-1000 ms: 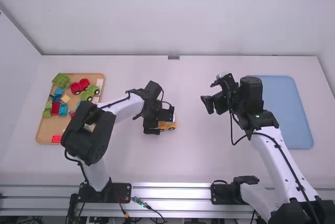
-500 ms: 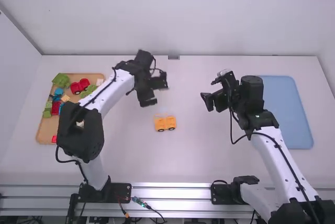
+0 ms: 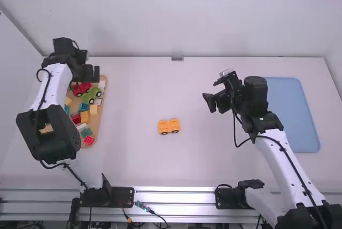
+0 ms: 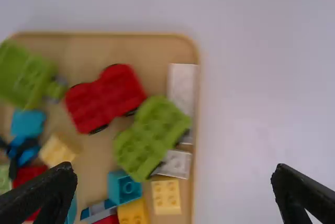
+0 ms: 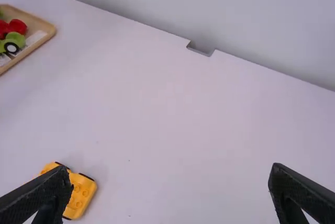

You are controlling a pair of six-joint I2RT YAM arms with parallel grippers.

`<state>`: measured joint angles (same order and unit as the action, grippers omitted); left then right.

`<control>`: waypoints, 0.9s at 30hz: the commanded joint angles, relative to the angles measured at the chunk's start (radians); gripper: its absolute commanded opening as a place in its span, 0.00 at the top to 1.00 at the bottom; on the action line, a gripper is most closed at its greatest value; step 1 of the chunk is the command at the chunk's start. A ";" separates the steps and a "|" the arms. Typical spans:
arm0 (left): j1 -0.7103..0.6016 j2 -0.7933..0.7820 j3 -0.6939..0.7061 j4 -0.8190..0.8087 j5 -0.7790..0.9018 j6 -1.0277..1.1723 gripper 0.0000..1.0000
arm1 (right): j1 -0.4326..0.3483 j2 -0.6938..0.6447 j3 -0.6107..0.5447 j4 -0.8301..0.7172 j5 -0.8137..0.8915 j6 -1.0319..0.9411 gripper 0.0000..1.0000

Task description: Assemble lego blocks to make yellow taxi

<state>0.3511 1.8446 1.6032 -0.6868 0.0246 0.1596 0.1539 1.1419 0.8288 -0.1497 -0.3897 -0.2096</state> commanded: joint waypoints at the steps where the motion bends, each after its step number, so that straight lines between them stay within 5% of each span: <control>1: 0.065 -0.002 -0.031 0.024 0.000 -0.242 0.01 | 0.002 -0.013 0.036 0.005 -0.002 0.003 0.01; 15: 0.165 0.000 -0.174 0.128 -0.055 -0.518 0.01 | -0.008 -0.013 0.036 0.010 0.056 0.075 0.01; 27: 0.167 0.111 -0.064 0.060 -0.113 -0.540 0.01 | -0.009 -0.013 0.035 -0.013 0.054 0.071 0.01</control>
<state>0.5201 1.9144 1.5120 -0.6201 -0.0689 -0.3771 0.1455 1.1419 0.8310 -0.1604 -0.3370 -0.1379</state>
